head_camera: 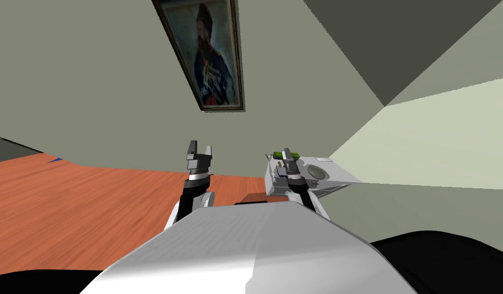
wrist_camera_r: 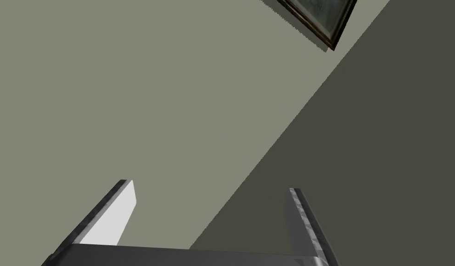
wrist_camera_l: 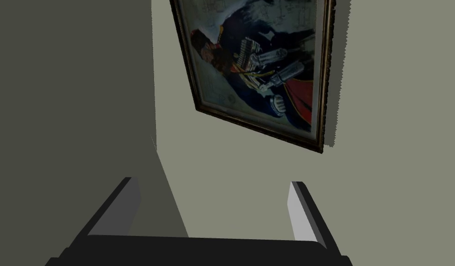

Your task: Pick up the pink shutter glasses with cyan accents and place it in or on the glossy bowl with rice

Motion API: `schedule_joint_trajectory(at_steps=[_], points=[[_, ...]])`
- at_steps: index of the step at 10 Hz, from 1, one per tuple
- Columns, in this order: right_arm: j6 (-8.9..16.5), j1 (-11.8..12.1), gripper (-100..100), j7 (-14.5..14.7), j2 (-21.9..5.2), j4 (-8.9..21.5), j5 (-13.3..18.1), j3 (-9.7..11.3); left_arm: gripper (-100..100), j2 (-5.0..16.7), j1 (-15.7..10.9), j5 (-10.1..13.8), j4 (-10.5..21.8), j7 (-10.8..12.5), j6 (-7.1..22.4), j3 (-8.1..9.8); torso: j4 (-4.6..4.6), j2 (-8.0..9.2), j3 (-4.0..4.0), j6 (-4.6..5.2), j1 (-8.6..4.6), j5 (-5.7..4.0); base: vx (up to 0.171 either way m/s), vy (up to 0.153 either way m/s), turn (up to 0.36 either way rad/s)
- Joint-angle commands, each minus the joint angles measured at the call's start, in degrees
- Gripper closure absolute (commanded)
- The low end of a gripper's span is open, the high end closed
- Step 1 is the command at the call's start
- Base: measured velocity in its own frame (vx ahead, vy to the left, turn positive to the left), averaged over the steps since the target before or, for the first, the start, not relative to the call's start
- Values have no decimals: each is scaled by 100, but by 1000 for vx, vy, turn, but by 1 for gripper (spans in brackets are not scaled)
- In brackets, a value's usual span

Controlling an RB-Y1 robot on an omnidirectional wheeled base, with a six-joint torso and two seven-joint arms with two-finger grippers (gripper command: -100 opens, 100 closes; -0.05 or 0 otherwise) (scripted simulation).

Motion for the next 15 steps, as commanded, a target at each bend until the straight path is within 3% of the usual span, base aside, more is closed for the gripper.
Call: schedule_joint_trajectory(at_steps=[1,4,5,7,8,10,11,13,14,15], points=[[151,-14,-100,217,-112,205,286,49,0,0,0,0,0,0,0,0,0,0,0,0,0,0,-84,-5,93],[571,-184,-100,662,-353,643,843,112,0,0,0,0,0,0,0,0,0,2,1,0,1,0,-100,-3,88],[571,-184,-100,662,-353,643,915,112,0,0,0,0,0,0,0,0,1,6,4,1,-1,0,-71,-2,26],[885,-308,-100,1013,-520,956,1324,161,0,0,1,0,0,0,0,0,-2,-11,-6,1,4,1,-61,10,80],[885,-308,-100,1013,-520,975,1374,161,0,0,0,0,0,0,0,0,-2,-10,-5,1,2,0,-54,-3,36],[1216,-437,-100,1386,-688,1336,1775,216,0,0,1,0,0,0,0,0,-3,-16,-9,1,0,0,-68,2,86],[1216,-437,-100,1405,-688,1336,1854,216,0,0,0,0,0,0,0,0,-1,-6,-4,1,0,0,-66,-3,30],[1556,-565,-100,1770,-853,1717,2235,277,0,0,1,0,0,0,0,0,-2,-13,-7,2,0,0,-64,4,77],[1556,-565,-100,1833,-853,1717,2341,277,0,0,0,0,0,0,0,0,-2,-9,-5,1,1,0,-51,-7,38],[1727,-629,-100,2058,-932,1912,2556,308,0,0,1,0,0,0,0,0,-2,-15,-7,3,-3,0,-48,-9,62]])
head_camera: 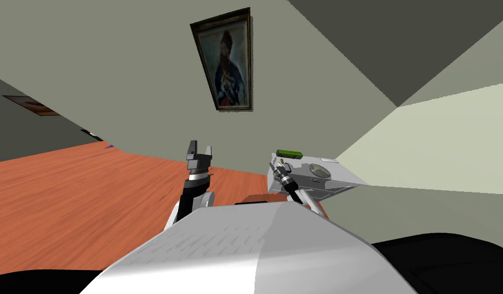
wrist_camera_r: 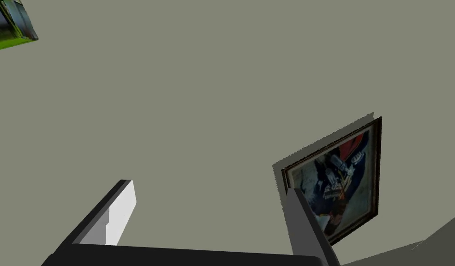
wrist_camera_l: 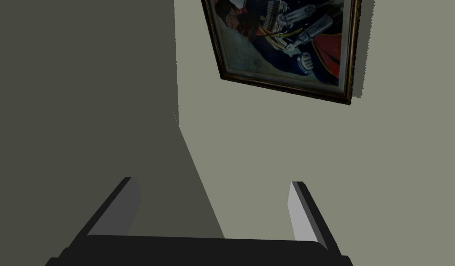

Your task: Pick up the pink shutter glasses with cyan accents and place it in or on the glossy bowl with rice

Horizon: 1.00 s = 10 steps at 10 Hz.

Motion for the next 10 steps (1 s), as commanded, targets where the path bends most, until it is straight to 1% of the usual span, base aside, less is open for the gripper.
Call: schedule_joint_trajectory(at_steps=[1,2,4,5,6,7,8,9,10], points=[[286,-138,-100,286,-154,276,286,65,0,0,0,0,0,0,0,0,0,0,0,0,0,0,-64,-18,105],[326,-138,-100,342,-154,276,388,65,0,0,0,0,0,0,0,0,1,2,1,-1,-3,-1,-44,-10,28],[625,-257,-100,764,-304,670,781,132,0,0,0,0,0,0,0,0,-1,-6,-3,0,3,0,-38,-1,70],[661,-257,-100,821,-304,670,857,132,0,0,0,0,0,0,0,0,-1,-6,-4,-1,1,0,-37,-7,30],[824,-314,-100,1059,-377,865,1072,167,0,0,1,0,0,0,0,0,-1,-6,-3,1,0,1,-35,-3,46],[824,-314,-100,1066,-377,865,1083,167,0,0,0,0,0,0,0,0,-1,-6,-3,1,1,0,-24,-5,25],[983,-368,-100,1299,-449,1058,1302,202,0,0,1,0,0,0,0,0,-1,-10,-5,1,1,0,-24,-9,53],[1138,-419,-100,1450,-520,1236,1477,238,0,0,0,0,0,0,0,0,-2,-11,-6,0,0,0,-29,-16,82],[1138,-419,-100,1560,-520,1247,1513,238,0,0,0,0,0,0,0,0,-2,-11,-6,0,-4,0,-19,-17,22]])
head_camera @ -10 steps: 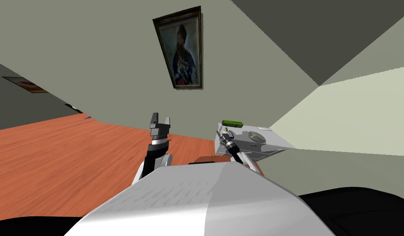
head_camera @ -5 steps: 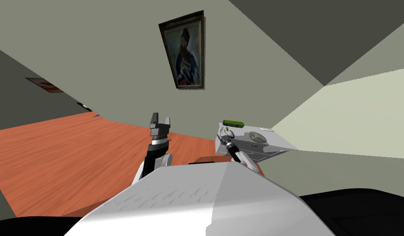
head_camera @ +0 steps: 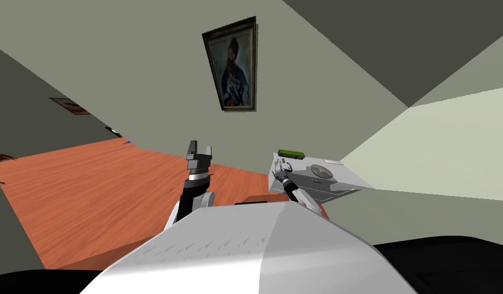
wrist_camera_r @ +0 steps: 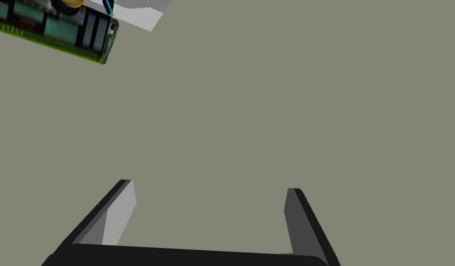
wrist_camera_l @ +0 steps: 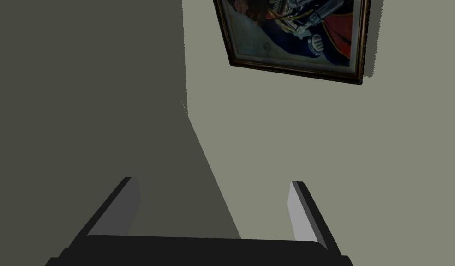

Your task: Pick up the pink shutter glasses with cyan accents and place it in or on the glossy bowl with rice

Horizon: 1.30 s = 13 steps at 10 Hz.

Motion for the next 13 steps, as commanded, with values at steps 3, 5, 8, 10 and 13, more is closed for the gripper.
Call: schedule_joint_trajectory(at_steps=[3,5,8,10,13], points=[[342,-69,-100,569,-180,350,436,87,0,0,0,0,0,0,0,0,0,-1,-1,0,-2,0,-14,-14,40],[480,-113,-100,810,-248,524,618,122,0,0,0,0,0,0,0,0,-1,-6,-3,-1,0,0,-4,-14,28],[738,-195,-100,1276,-378,853,950,189,0,0,0,0,0,0,0,0,-2,-11,-6,-1,-3,0,6,-19,31],[968,-267,-100,1633,-493,1151,1237,252,0,0,0,0,0,0,0,0,-2,-11,-6,0,-2,0,13,-24,31],[1167,-329,-100,2065,-591,1414,1479,309,0,0,0,0,0,0,0,0,-3,-15,-9,0,-2,-1,20,-26,19]])
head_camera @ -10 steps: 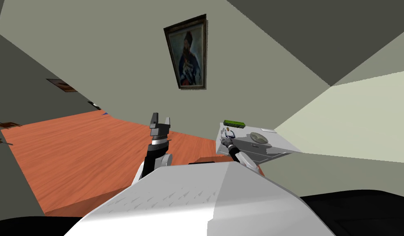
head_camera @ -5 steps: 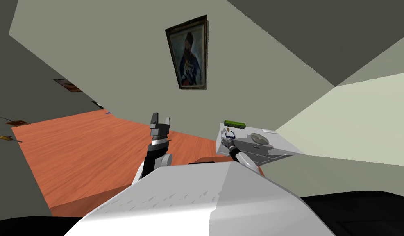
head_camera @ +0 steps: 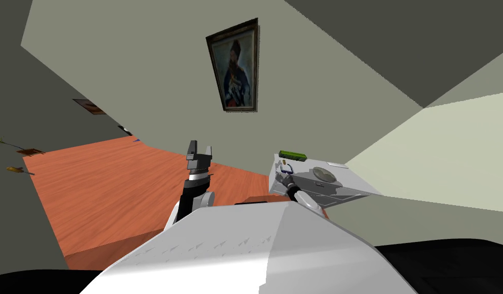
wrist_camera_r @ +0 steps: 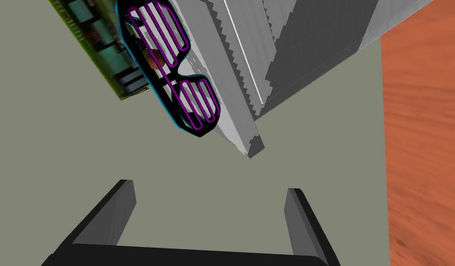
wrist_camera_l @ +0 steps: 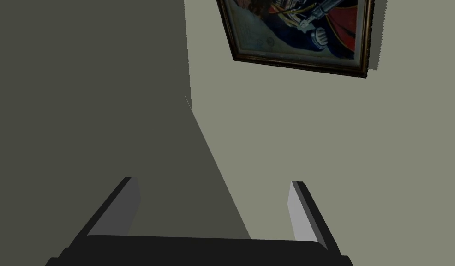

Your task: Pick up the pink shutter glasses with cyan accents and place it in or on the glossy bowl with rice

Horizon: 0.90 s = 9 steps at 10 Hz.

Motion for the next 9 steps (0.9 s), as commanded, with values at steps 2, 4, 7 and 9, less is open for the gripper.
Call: schedule_joint_trajectory(at_steps=[2,4,7,9], points=[[106,-38,-100,331,-88,206,180,4,0,0,0,0,0,0,0,0,-1,-4,-2,0,-1,0,34,-28,16],[256,-88,-100,651,-161,405,358,48,0,0,0,0,0,0,0,0,0,0,0,0,1,1,27,-28,16],[420,-150,-100,1015,-249,611,550,94,0,0,0,0,0,0,0,0,-2,-12,-7,0,-2,0,53,-34,17],[505,-205,-100,1209,-310,702,649,109,0,0,0,0,0,0,0,0,-2,-11,-6,0,2,0,60,-27,20]])
